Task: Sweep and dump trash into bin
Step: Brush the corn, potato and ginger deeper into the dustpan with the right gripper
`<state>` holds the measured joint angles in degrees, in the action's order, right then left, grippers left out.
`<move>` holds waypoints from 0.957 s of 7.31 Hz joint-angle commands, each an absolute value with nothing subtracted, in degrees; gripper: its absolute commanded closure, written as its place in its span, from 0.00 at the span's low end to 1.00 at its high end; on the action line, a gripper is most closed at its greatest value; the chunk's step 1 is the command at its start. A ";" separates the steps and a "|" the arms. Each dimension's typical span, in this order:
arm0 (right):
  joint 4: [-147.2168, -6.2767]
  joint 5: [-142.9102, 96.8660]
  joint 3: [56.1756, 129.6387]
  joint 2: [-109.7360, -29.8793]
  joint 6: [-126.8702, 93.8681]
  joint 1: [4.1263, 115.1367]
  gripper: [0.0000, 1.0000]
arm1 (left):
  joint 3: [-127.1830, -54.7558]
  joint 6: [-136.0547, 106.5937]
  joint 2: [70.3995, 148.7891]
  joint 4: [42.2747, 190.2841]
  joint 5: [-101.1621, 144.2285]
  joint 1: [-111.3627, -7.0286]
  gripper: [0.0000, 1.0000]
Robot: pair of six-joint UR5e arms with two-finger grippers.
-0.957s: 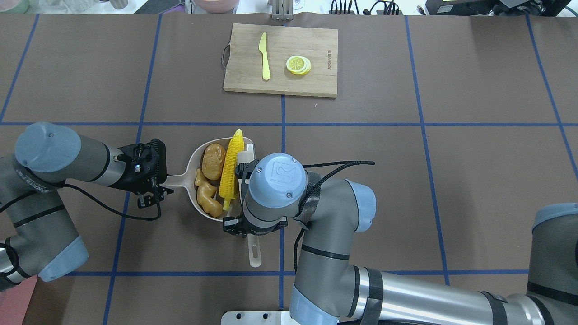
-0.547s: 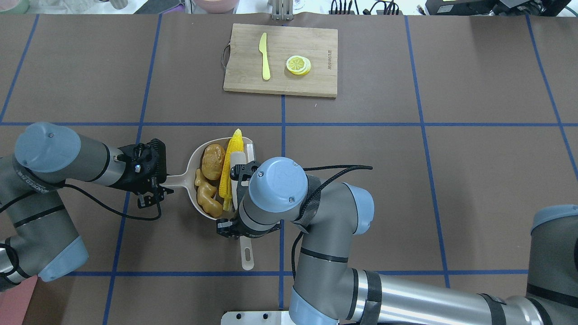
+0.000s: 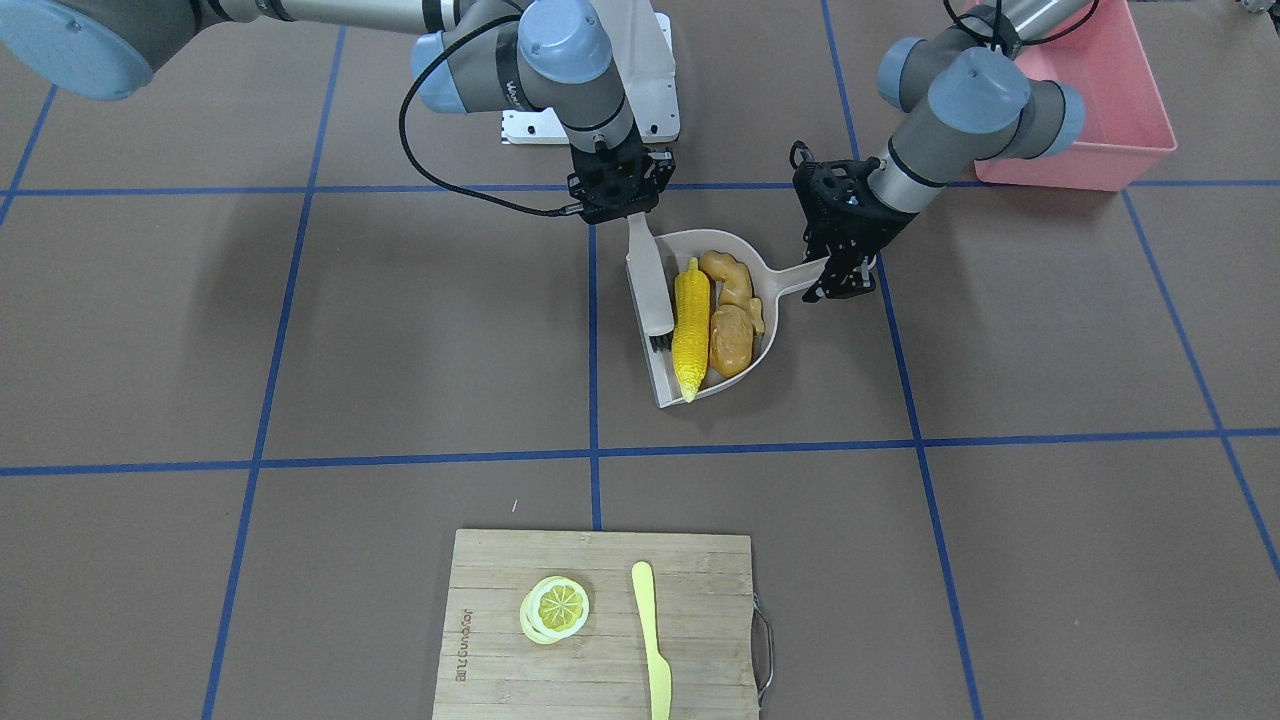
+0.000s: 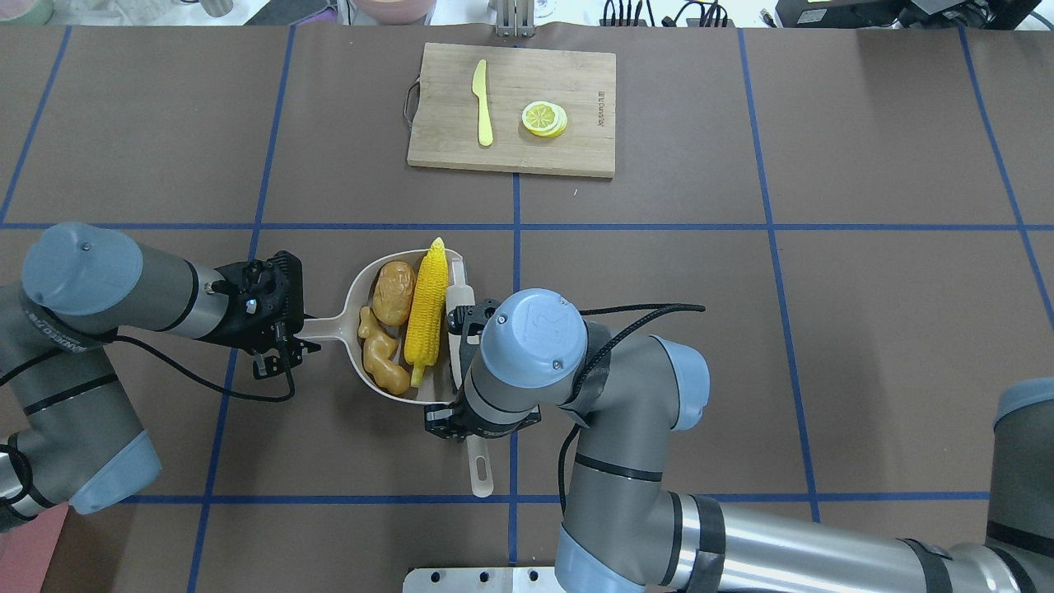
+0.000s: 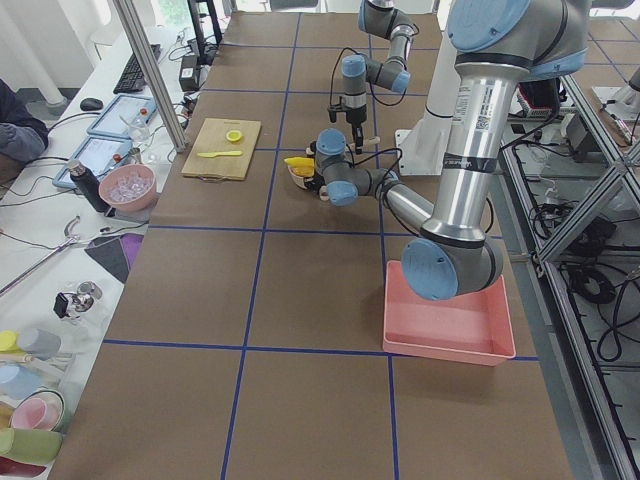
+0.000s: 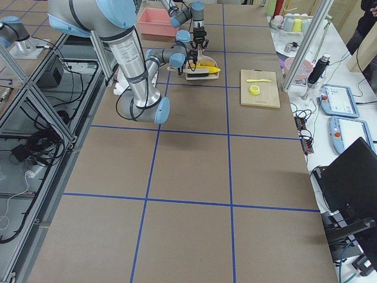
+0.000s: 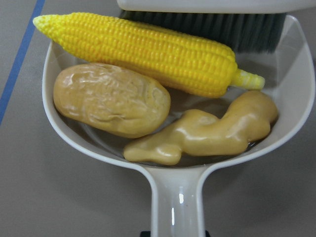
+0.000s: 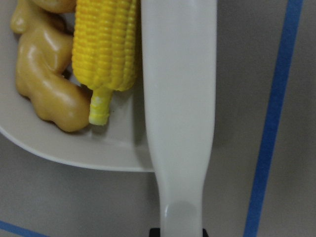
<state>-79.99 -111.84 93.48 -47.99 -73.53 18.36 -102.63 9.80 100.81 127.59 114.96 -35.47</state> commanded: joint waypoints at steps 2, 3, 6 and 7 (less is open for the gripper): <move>-88.66 -111.97 100.36 -50.88 -71.28 18.46 1.00 | -103.01 9.49 100.81 130.33 115.05 -35.51 1.00; -91.12 -111.97 101.42 -51.24 -69.80 18.46 1.00 | -103.01 9.49 100.81 130.69 115.05 -35.51 1.00; -93.85 -111.71 101.77 -52.12 -69.44 18.46 1.00 | -103.18 9.49 100.81 130.87 115.05 -35.51 1.00; -94.82 -111.27 101.78 -52.12 -68.91 18.37 1.00 | -103.18 9.49 100.81 131.65 115.14 -35.51 1.00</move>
